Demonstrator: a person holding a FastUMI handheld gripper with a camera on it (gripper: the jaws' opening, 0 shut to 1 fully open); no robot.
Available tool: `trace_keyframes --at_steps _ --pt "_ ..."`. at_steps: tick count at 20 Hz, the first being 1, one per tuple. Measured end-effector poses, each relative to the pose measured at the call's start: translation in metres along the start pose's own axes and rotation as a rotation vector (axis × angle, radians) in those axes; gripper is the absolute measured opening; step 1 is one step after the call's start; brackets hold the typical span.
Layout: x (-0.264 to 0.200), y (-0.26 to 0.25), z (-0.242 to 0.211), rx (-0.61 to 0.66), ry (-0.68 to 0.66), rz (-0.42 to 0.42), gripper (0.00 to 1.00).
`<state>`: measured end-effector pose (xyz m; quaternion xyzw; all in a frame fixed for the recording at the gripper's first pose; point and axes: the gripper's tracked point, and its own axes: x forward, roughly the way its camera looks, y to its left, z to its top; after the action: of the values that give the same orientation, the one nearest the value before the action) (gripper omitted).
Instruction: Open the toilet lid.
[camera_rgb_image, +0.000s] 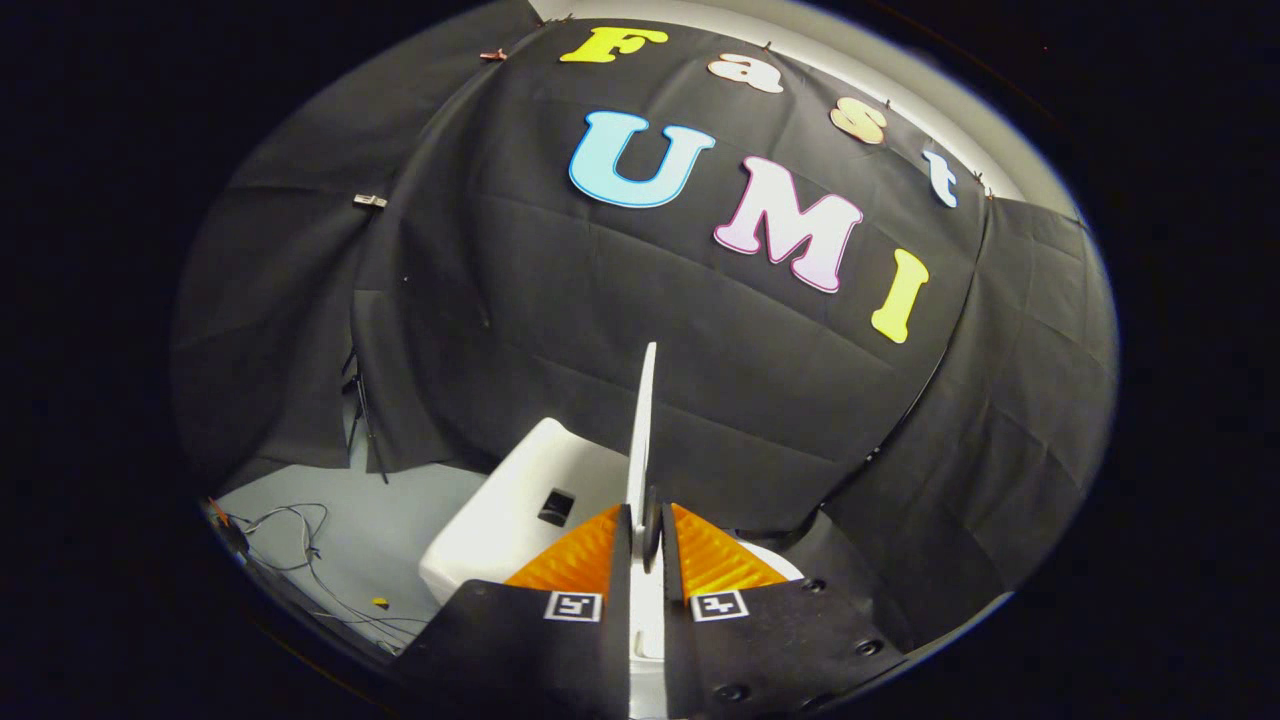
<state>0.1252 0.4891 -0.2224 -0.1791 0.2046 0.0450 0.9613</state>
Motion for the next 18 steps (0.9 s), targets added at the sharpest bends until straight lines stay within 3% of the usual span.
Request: trace_keyframes --at_steps 7,18 --pt "-0.008 0.004 0.0 0.022 -0.008 0.054 0.97" --pt "-0.049 -0.035 0.049 0.139 -0.087 0.106 0.98"
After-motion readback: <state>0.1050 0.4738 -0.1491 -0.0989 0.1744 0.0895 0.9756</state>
